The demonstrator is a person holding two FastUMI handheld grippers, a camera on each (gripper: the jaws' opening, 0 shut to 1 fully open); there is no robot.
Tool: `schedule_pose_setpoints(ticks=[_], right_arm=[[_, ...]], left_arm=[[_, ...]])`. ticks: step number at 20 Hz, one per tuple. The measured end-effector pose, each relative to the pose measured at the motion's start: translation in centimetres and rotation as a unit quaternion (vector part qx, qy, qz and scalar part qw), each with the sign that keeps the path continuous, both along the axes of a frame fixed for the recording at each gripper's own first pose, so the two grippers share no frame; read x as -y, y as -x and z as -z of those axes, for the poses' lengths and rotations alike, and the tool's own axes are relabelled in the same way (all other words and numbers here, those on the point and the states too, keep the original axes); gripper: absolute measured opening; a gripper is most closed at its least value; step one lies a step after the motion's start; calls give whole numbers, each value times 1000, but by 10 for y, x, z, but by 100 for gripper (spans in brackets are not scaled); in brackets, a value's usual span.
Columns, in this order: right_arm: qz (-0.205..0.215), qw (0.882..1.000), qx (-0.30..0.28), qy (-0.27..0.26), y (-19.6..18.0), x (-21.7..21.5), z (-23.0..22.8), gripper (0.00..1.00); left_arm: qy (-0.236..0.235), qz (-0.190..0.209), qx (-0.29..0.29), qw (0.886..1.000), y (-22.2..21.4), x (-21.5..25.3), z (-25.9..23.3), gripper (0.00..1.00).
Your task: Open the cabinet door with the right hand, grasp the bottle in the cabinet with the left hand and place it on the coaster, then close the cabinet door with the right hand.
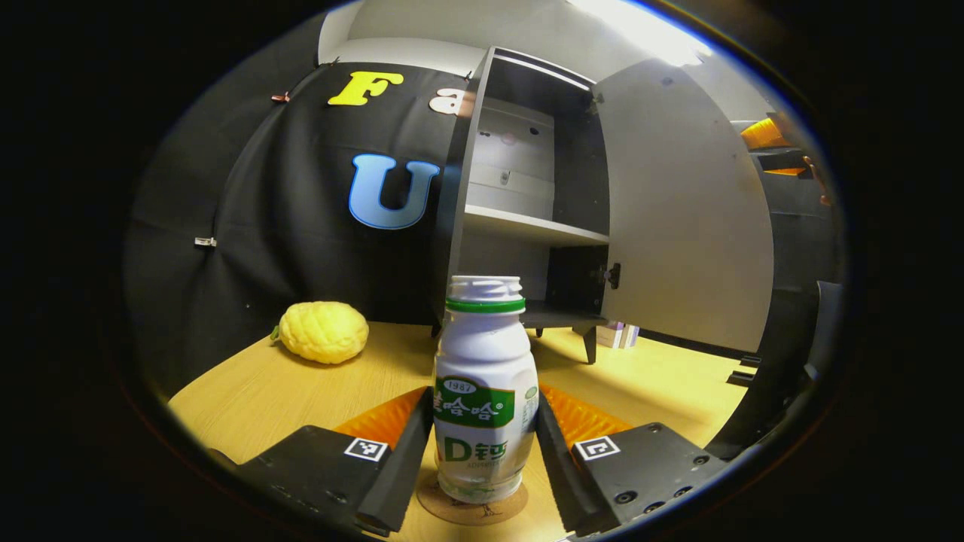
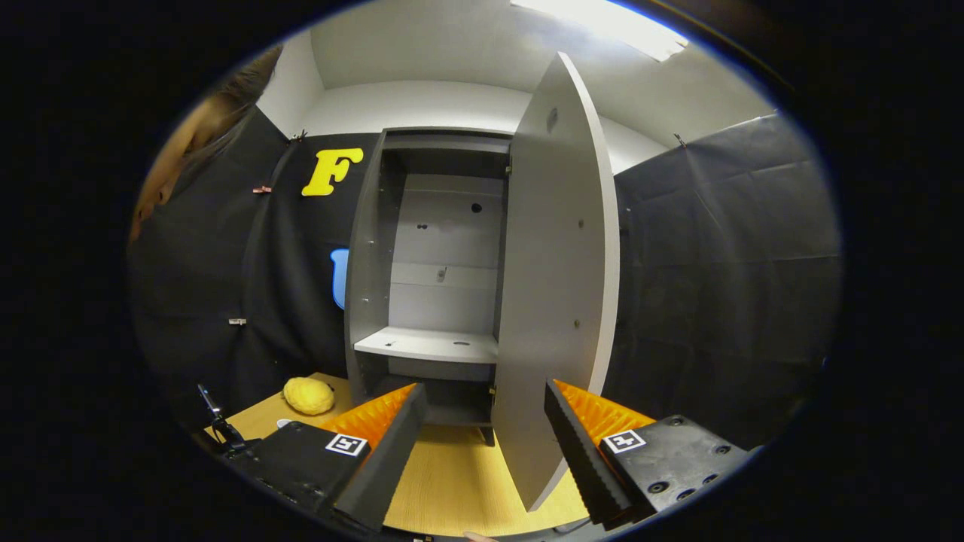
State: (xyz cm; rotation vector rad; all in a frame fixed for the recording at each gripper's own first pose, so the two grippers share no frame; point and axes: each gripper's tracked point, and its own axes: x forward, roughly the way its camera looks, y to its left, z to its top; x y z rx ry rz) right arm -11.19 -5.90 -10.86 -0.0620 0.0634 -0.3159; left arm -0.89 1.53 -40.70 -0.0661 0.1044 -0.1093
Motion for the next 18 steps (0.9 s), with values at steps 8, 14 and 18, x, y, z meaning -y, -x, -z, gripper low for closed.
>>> schedule_pose_setpoints(ticks=[8, 14, 18], right_arm=[[-17, 999, -30, 3, -3, -3, 19, 98], [-29, 999, -37, 16, -4, -8, 18, 97], [-32, 999, -35, 21, -4, -8, 8, 97]], left_arm=[[-17, 2, 6, 1000, 3, 5, 11, 80], [-20, -5, -2, 1000, 3, 1, 0, 95], [-31, 1, 13, 999, 0, 5, -34, 95]])
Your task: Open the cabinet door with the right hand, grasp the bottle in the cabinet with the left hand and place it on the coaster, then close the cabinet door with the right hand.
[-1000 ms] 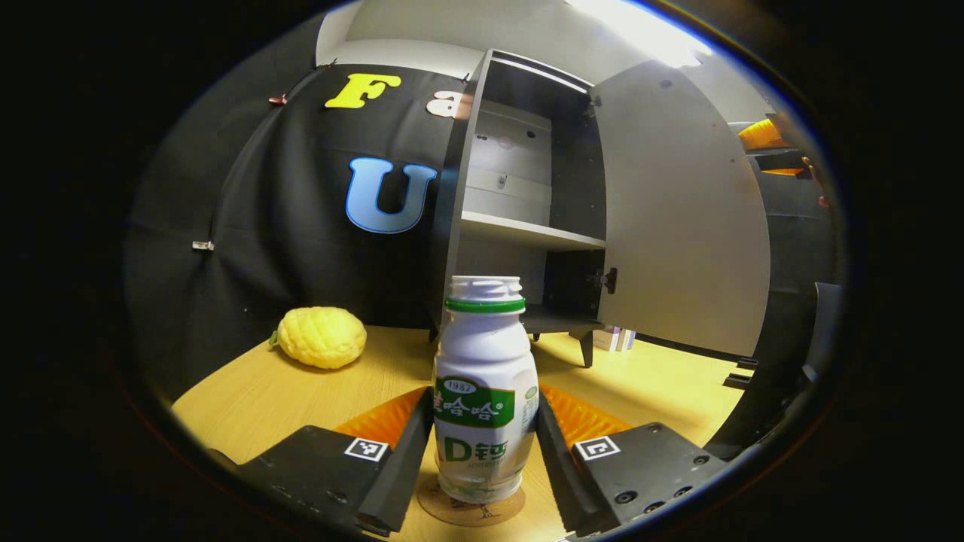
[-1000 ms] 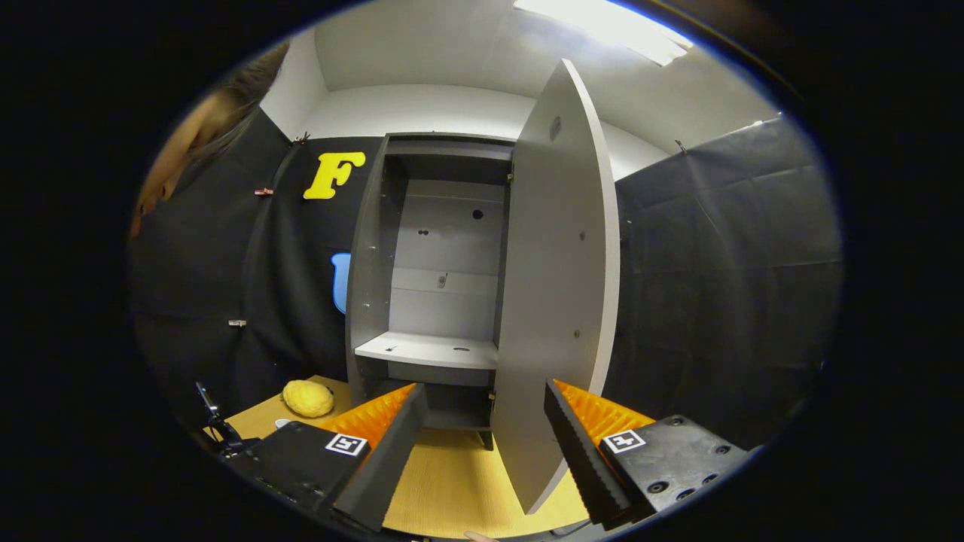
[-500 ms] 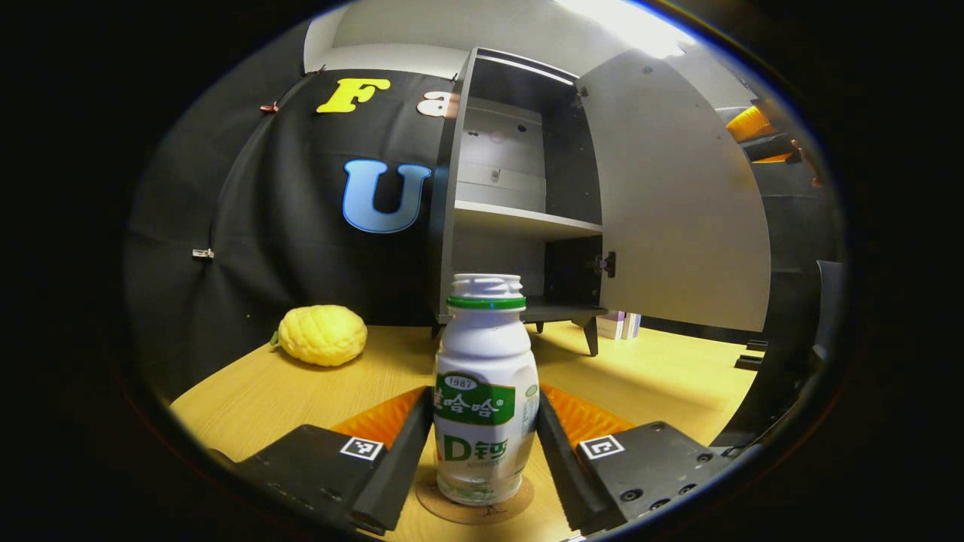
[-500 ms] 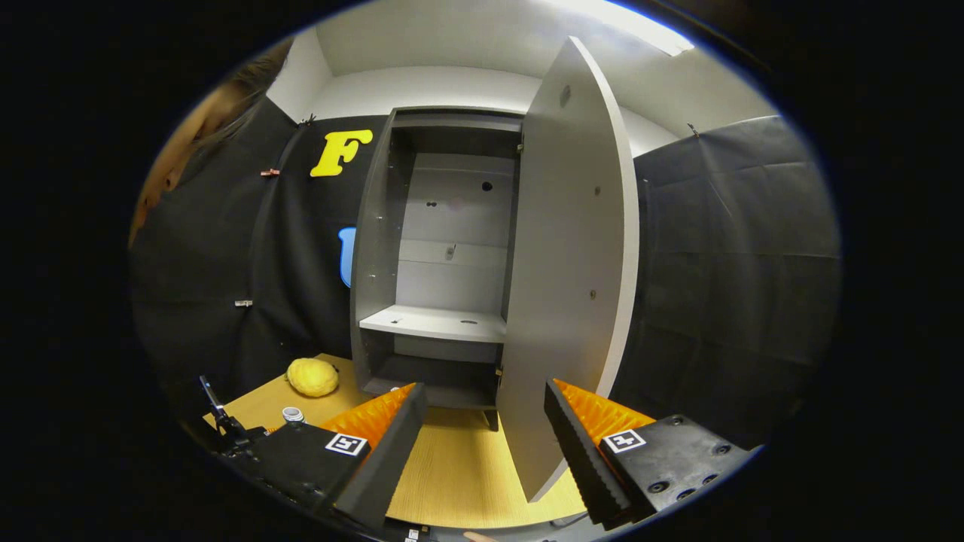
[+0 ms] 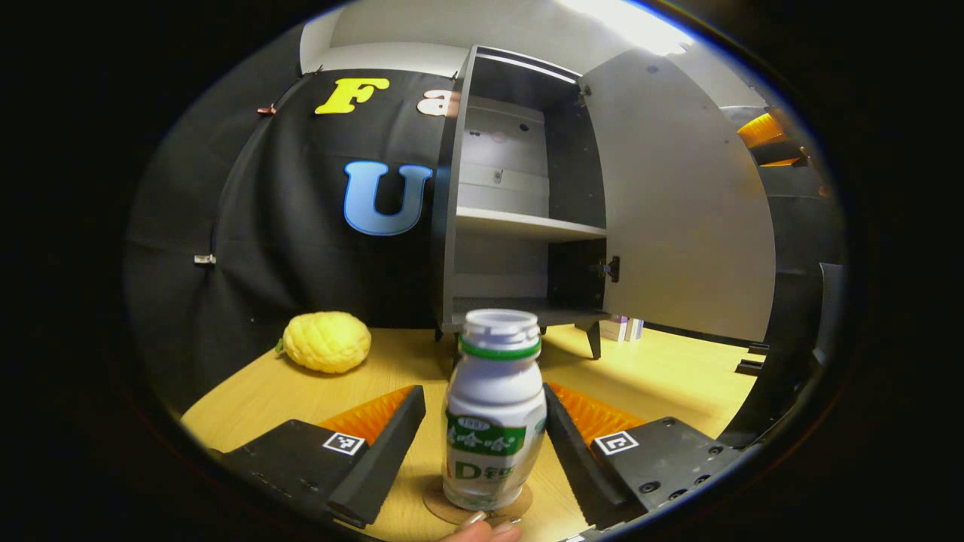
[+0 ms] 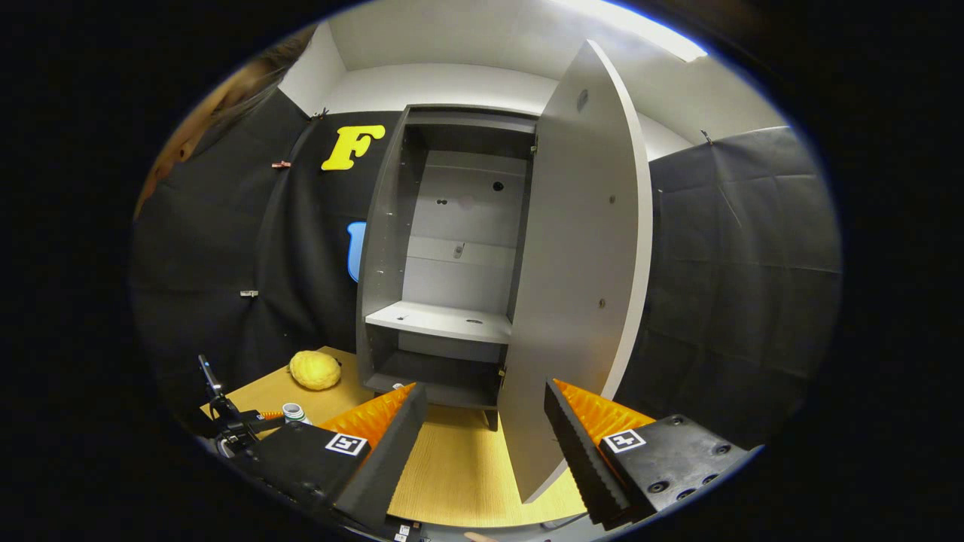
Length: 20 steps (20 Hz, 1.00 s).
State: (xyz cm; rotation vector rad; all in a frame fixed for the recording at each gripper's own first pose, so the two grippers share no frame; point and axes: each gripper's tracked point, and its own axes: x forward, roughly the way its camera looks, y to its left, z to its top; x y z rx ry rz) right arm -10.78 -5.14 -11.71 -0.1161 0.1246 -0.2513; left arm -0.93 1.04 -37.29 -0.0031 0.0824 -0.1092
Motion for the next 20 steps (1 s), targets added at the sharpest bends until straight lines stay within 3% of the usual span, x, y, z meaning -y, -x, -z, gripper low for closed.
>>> schedule_pose_setpoints(ticks=[5, 11, 16, 20], right_arm=[[2, 1000, 6, 11, 7, 6, -19, 98], [15, 1000, 2, -6, 32, 23, -45, 95], [15, 1000, 3, -22, 43, 66, -68, 97], [12, 999, 21, -40, 46, 119, -88, 94]], left_arm=[[-4, 26, 19, 999, -10, 13, -66, 95], [19, 82, 23, 996, -15, 38, -180, 95], [-36, 93, 45, 994, -26, 57, -262, 95], [-52, 85, 36, 994, -33, 87, -280, 94]])
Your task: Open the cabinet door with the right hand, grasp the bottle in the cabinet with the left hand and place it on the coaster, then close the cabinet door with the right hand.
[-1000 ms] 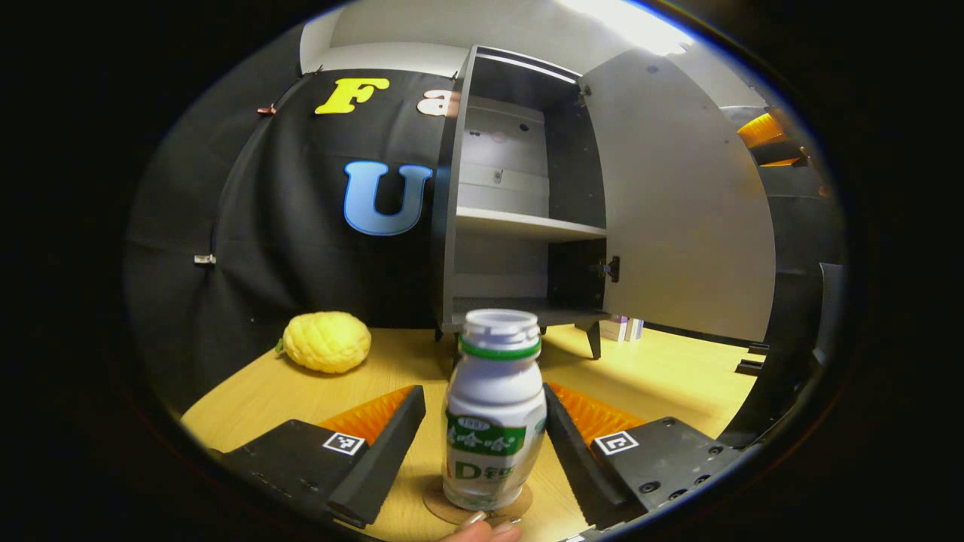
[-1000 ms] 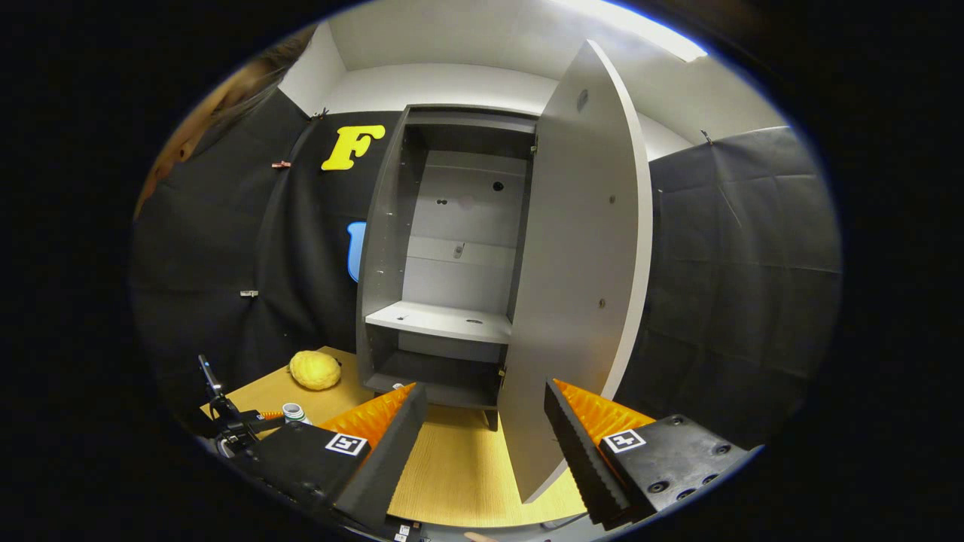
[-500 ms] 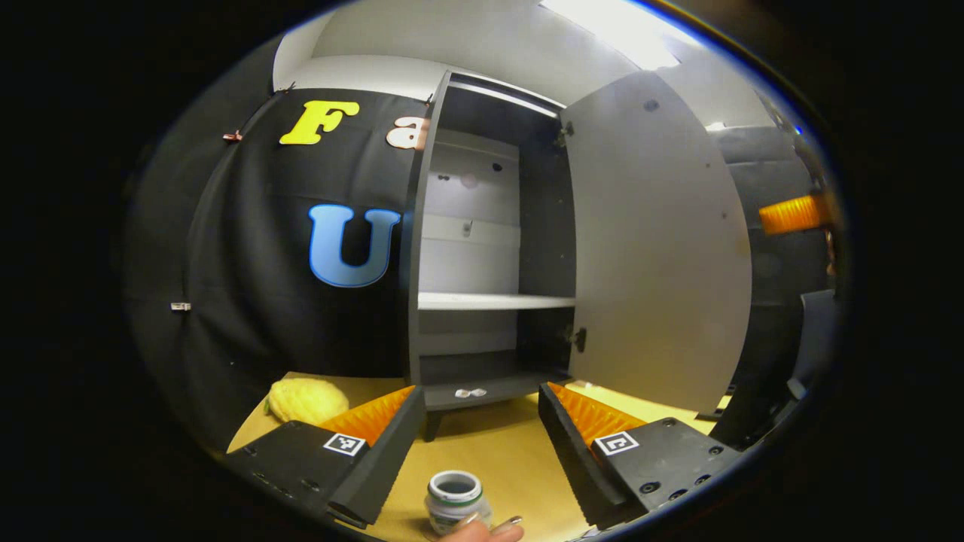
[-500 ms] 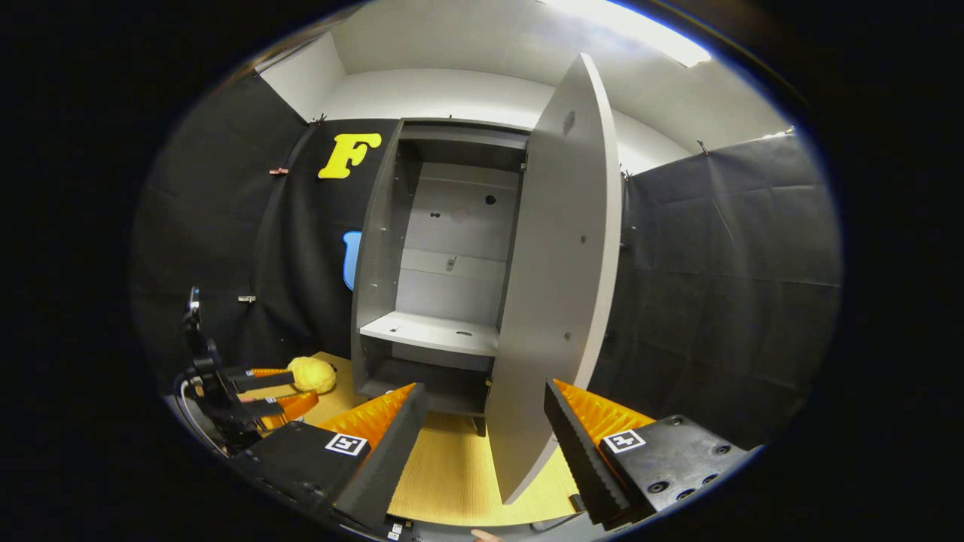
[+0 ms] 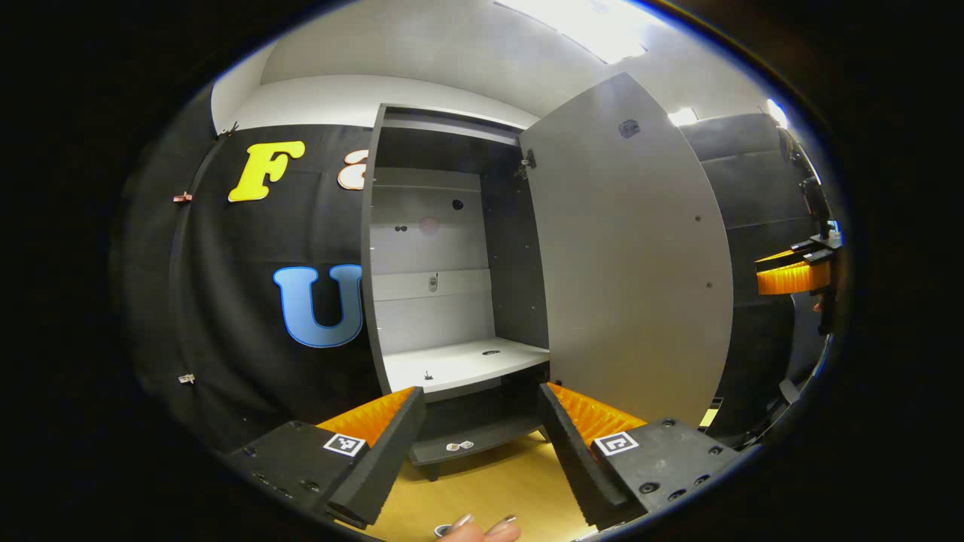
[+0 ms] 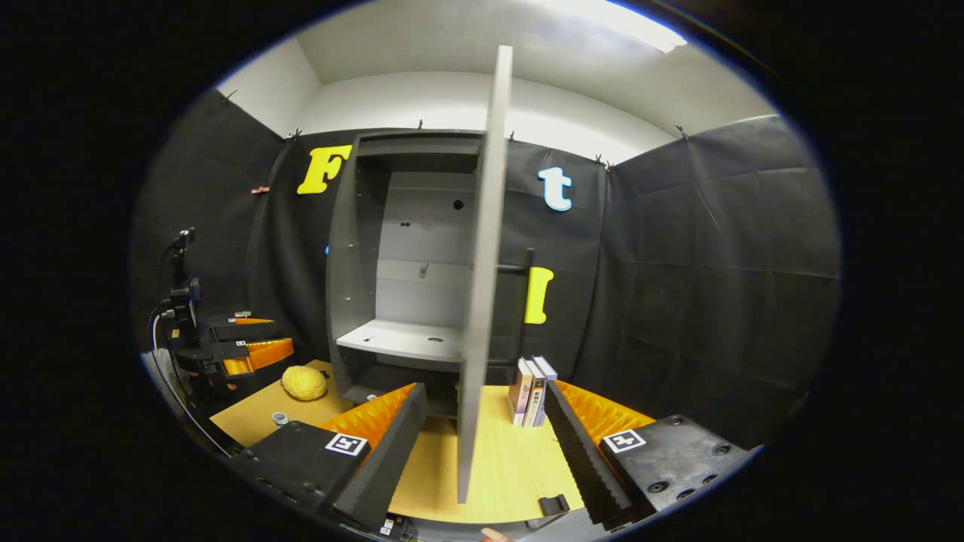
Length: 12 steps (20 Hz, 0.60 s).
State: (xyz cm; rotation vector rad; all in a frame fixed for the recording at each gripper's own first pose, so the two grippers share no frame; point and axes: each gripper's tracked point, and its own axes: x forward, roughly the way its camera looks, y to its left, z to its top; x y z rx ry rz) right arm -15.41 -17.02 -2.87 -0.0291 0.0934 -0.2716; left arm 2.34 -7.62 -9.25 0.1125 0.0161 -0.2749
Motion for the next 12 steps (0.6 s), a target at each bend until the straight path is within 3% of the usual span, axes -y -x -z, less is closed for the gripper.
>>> schedule_pose_setpoints(ticks=[5, 9, 10, 12], right_arm=[[-31, 998, 33, -34, -15, 46, -12, 98], [-95, 994, 36, -47, -44, 46, -9, 96], [-113, 992, 36, -48, -50, 44, -9, 100], [-151, 986, 32, -57, -60, 34, -7, 96]], left_arm=[[34, -16, -26, 999, -10, 44, -4, 96], [65, -49, -31, 996, -21, 50, -9, 94], [78, -57, -29, 995, -22, 49, -11, 94], [97, -73, -28, 992, -23, 44, -14, 94]])
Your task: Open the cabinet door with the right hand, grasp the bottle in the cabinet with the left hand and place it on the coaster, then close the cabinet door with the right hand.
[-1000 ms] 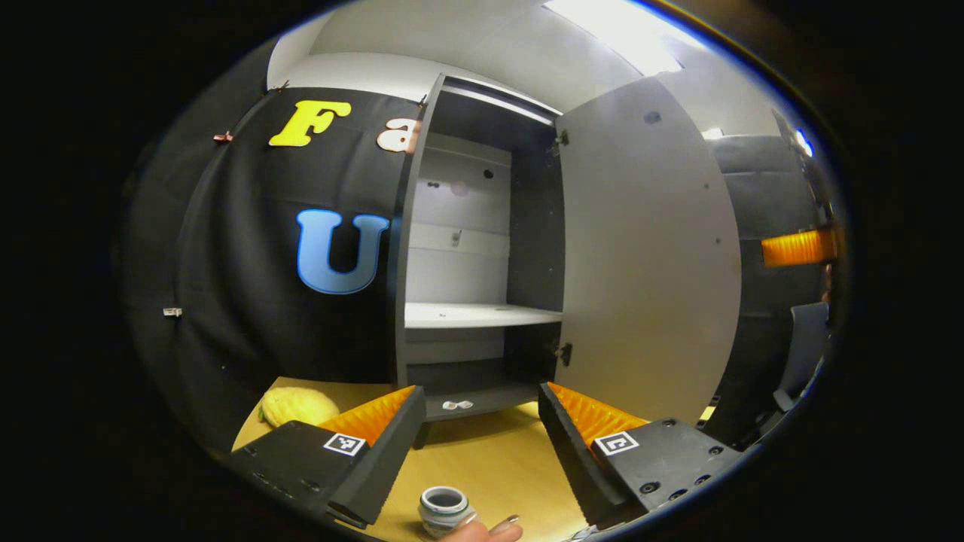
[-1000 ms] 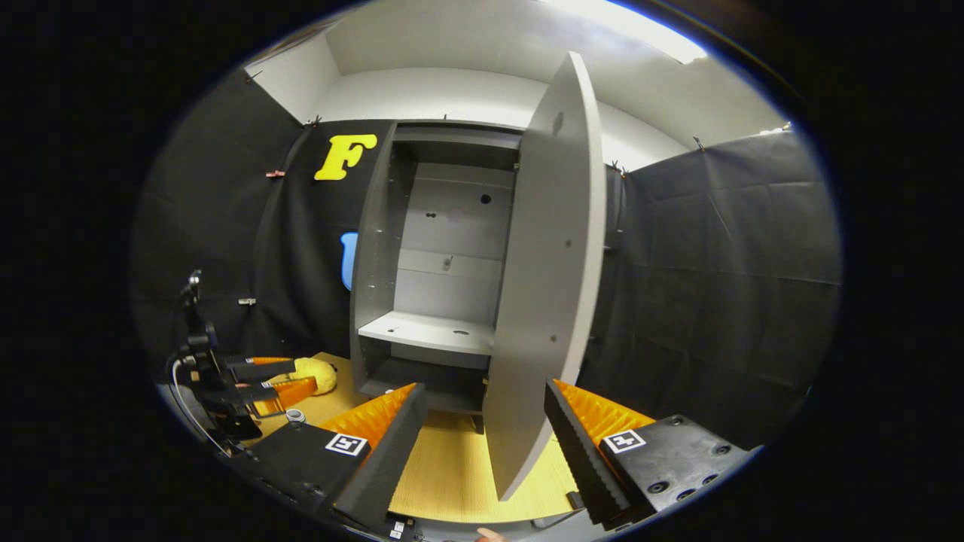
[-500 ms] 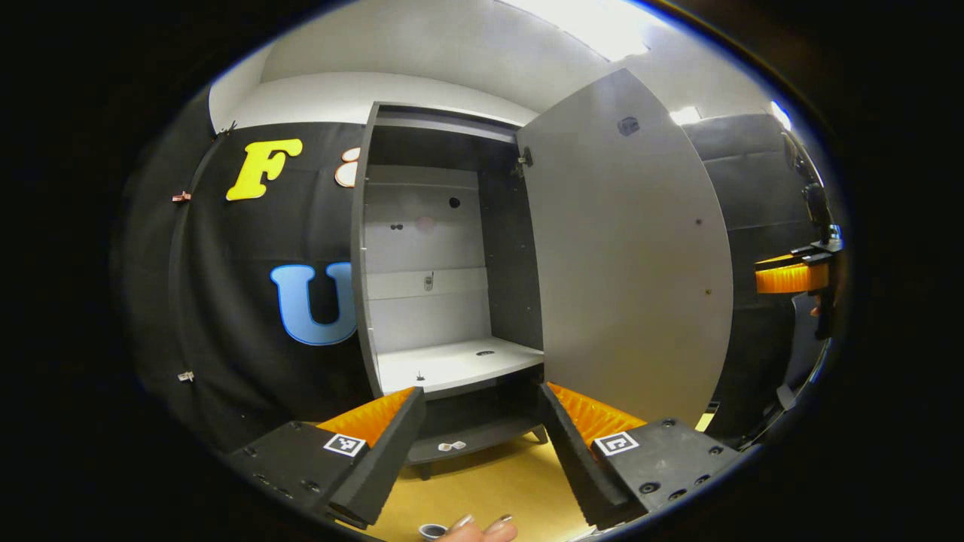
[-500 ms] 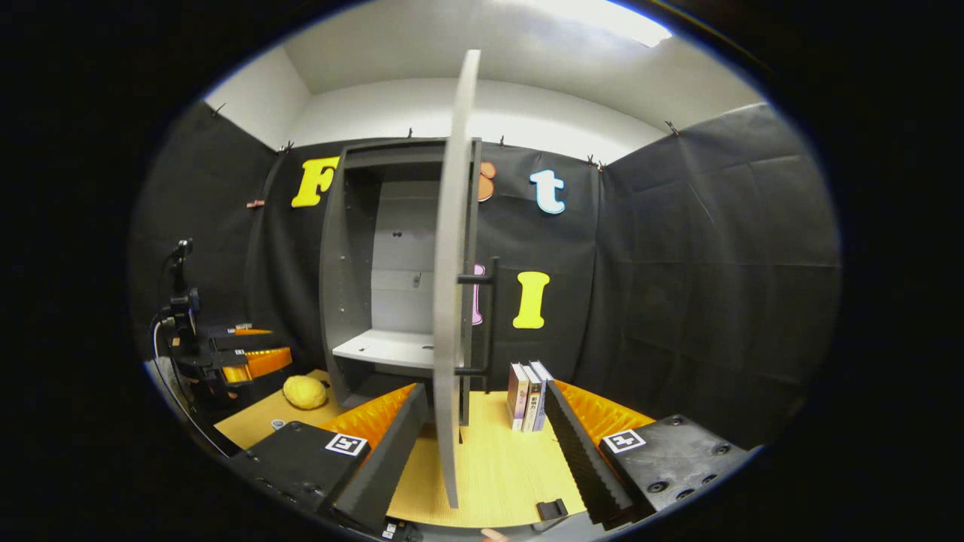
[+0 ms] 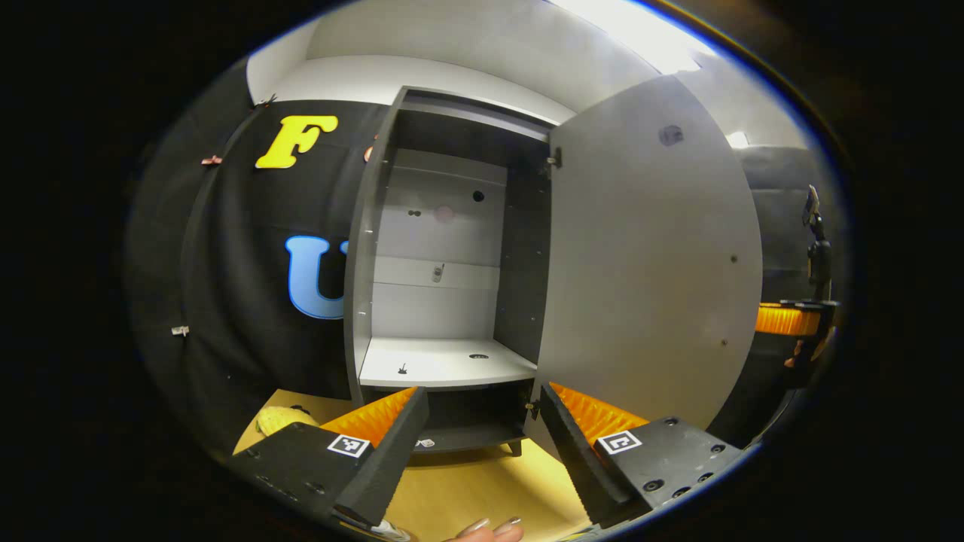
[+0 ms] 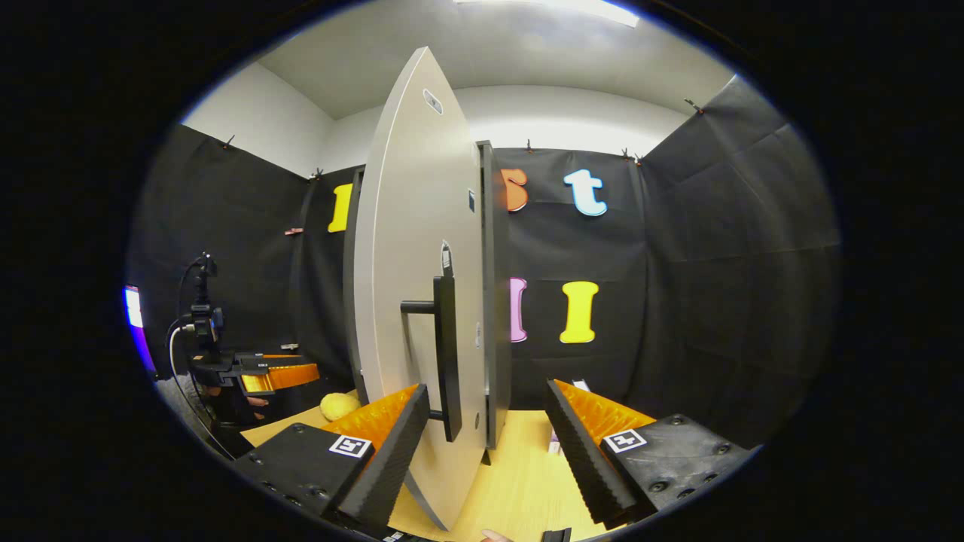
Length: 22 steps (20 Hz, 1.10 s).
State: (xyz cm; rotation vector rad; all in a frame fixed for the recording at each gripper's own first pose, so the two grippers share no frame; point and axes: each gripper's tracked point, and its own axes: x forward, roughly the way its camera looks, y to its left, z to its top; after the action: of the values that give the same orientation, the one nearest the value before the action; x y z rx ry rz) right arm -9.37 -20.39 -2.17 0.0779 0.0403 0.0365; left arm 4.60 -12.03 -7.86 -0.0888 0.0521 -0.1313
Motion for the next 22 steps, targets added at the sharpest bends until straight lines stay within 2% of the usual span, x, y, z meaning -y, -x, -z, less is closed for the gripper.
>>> schedule_pose_setpoints(ticks=[2, 6, 7, 8, 9, 10, 11, 16, 17, 19, 20, 21, 22], right_arm=[[-27, 1000, 0, -8, -3, -6, 0, 95], [-47, 998, -10, -35, -5, -19, 5, 95], [-52, 998, -8, -34, -6, -25, 4, 96], [-58, 998, -8, -33, -11, -37, 6, 97], [-63, 997, -12, -32, -15, -52, 10, 89], [-65, 997, -13, -30, -20, -67, 11, 89], [-65, 998, -10, -25, -25, -79, 10, 97], [-37, 999, -12, -14, -60, -132, 12, 97], [-31, 999, -13, -15, -66, -142, 13, 100], [-23, 999, -10, -21, -78, -160, 15, 97], [-21, 999, -9, -26, -85, -170, 18, 100], [-22, 999, -10, -30, -91, -180, 20, 97], [-25, 999, -9, -34, -97, -190, 20, 97]], left_arm=[[-2, -23, 3, 1000, -1, -13, -5, 95], [-26, -46, -1, 999, -5, -34, -6, 92], [-26, -44, 0, 999, -5, -38, -7, 95], [-22, -40, -2, 999, -5, -40, -7, 92], [-17, -33, -7, 999, -4, -42, -4, 97], [-13, -28, -11, 999, -4, -47, -4, 94], [-13, -26, -13, 999, -4, -56, -5, 94], [-60, -19, -13, 998, -3, -107, -13, 94], [-64, -13, -16, 998, -2, -114, -12, 94], [-72, -1, -17, 997, 2, -125, -12, 94], [-75, 3, -15, 997, 2, -131, -14, 94], [-79, 4, -13, 997, 2, -140, -16, 96], [-80, 5, -10, 997, 2, -146, -20, 94]])
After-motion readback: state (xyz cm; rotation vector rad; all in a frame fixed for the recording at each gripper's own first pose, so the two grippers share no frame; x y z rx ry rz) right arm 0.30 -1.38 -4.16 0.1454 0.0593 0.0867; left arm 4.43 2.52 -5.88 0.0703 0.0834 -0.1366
